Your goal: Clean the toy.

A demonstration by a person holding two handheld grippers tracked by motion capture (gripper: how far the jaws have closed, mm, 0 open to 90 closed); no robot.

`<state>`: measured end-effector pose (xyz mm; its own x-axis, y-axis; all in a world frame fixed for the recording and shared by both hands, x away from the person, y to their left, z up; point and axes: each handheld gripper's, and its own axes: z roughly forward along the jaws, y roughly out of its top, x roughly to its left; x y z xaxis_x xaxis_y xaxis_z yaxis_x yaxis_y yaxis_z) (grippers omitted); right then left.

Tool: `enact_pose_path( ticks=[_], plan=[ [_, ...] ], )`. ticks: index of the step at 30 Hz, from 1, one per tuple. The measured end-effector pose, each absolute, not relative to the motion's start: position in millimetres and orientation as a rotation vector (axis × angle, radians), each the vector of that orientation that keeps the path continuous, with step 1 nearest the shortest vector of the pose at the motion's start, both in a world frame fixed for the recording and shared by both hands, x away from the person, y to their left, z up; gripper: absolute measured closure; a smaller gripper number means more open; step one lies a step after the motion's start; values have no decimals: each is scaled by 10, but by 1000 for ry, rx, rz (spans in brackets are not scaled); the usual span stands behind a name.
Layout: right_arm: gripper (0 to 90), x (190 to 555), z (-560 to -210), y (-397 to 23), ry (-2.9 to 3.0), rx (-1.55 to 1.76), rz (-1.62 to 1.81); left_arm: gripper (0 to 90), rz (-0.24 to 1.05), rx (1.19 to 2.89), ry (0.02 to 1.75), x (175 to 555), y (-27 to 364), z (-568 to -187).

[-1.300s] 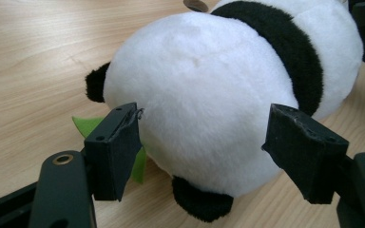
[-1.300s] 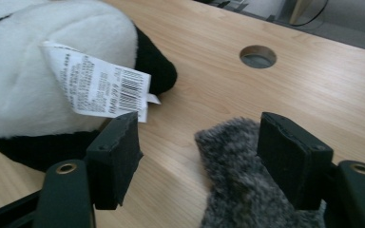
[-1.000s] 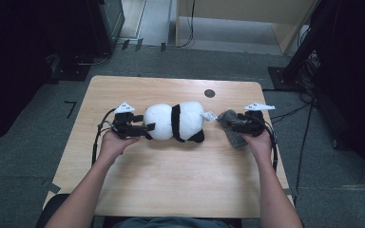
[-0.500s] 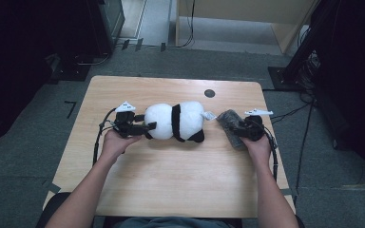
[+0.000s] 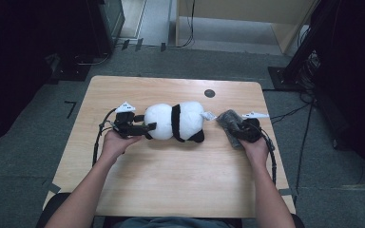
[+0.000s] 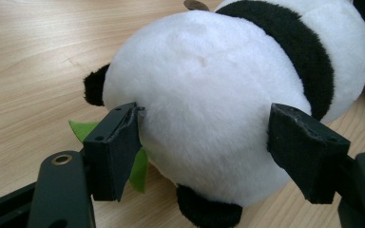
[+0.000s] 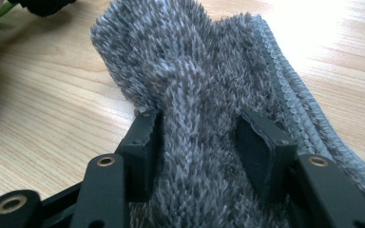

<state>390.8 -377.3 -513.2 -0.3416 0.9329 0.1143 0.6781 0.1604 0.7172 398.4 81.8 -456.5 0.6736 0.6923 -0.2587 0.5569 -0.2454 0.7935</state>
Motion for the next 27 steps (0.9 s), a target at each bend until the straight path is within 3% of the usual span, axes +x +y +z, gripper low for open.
enact_pose_path(
  ticks=[7, 12, 16, 22, 27],
  plan=[
    [532, 3892, -5141, -3754, 2078, 1518, 973, 270, 173, 1927, 979, 3980, 818, -4567],
    [710, 3892, -5111, -3768, 2092, 1506, 939, 259, 170, 1924, 986, 3986, 816, -4578],
    [765, 3915, -5066, -3801, 2105, 1594, 960, 218, 148, 1935, 1003, 4008, 825, -4607],
    [774, 3917, -4895, -3832, 2094, 1610, 1006, 144, 113, 1928, 1013, 4065, 853, -4675],
    [774, 3897, -4742, -3721, 2111, 1537, 1029, 150, 93, 1924, 1009, 4072, 866, -4675]
  ],
)
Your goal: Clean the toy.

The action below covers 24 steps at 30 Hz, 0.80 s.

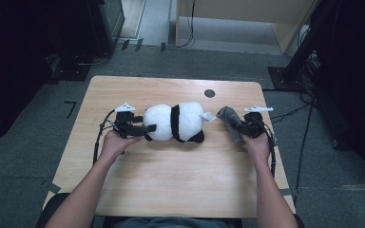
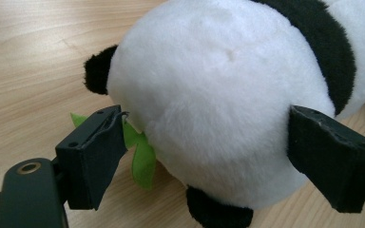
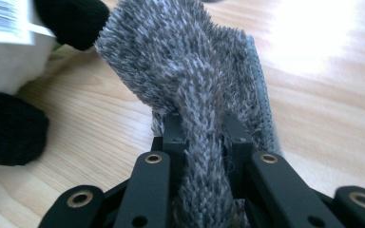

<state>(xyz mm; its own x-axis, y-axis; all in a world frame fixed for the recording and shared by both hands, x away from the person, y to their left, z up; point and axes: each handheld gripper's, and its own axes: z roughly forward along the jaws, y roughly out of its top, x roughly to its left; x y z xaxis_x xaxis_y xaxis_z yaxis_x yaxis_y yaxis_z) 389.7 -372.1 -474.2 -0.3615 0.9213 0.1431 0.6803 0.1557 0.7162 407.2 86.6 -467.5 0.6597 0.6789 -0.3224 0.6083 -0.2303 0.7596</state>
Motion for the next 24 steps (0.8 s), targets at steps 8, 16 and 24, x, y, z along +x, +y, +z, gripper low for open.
enact_pose_path(
  ticks=[8, 16, 24],
  plan=[
    [774, 3865, -4509, -3526, 2121, 1435, 1093, 196, 195, 1914, 906, 4002, 746, -4441],
    [774, 3810, -4245, -3360, 2131, 1346, 1148, 61, 191, 1987, 944, 4109, 720, -4644],
    [775, 3765, -3973, -3152, 2178, 1278, 1164, 78, 98, 1980, 942, 4112, 762, -4738]
  ],
)
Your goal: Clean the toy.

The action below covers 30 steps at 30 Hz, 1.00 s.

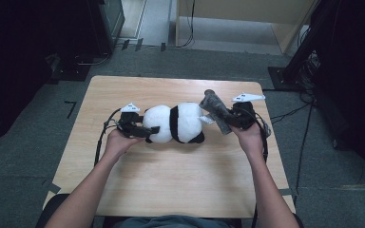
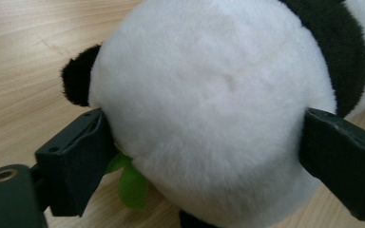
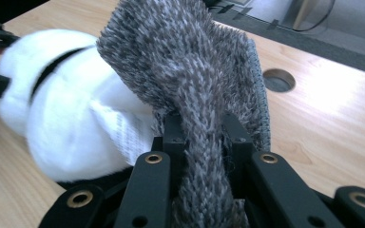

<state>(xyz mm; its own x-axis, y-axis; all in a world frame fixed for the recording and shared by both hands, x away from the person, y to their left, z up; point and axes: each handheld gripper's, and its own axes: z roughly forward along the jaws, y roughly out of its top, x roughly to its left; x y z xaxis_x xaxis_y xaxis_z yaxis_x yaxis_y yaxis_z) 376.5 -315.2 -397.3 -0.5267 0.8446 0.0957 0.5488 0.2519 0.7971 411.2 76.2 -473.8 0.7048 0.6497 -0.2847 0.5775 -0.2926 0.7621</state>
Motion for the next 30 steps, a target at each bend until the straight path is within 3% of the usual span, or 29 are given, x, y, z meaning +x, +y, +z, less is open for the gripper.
enact_pose_path(
  ticks=[15, 30],
  plan=[
    [773, 4098, -3483, -2527, 2314, 1114, 1157, 292, 102, 1971, 960, 4054, 771, -4710],
    [773, 4454, -3506, -1748, 2446, 1046, 1102, 298, 117, 1963, 963, 4036, 774, -4719]
  ],
)
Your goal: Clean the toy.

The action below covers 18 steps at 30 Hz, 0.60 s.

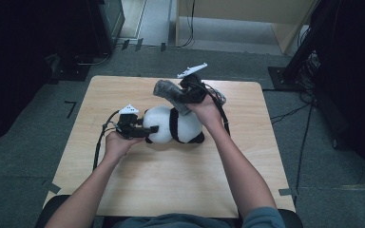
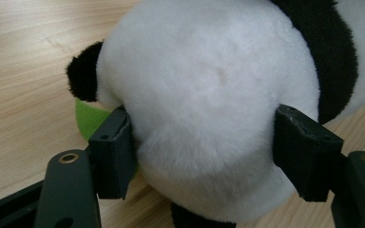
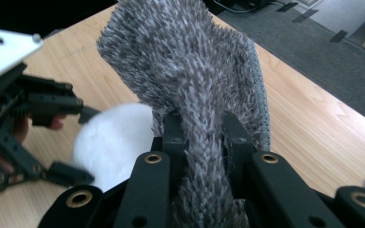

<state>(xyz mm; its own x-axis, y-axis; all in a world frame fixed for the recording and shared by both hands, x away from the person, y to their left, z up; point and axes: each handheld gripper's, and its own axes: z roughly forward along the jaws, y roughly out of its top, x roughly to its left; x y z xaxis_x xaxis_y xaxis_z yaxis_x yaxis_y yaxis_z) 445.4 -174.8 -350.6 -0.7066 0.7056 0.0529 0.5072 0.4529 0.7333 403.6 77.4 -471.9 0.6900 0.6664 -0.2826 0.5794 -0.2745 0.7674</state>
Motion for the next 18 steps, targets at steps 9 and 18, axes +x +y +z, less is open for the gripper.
enact_pose_path(
  ticks=[9, 18],
  plan=[
    [772, 4712, -3617, -1391, 2458, 1083, 1090, 300, 119, 1963, 978, 4025, 761, -4707],
    [771, 4804, -3935, -975, 2588, 1062, 1013, 334, 137, 1986, 970, 3996, 753, -4688]
  ],
)
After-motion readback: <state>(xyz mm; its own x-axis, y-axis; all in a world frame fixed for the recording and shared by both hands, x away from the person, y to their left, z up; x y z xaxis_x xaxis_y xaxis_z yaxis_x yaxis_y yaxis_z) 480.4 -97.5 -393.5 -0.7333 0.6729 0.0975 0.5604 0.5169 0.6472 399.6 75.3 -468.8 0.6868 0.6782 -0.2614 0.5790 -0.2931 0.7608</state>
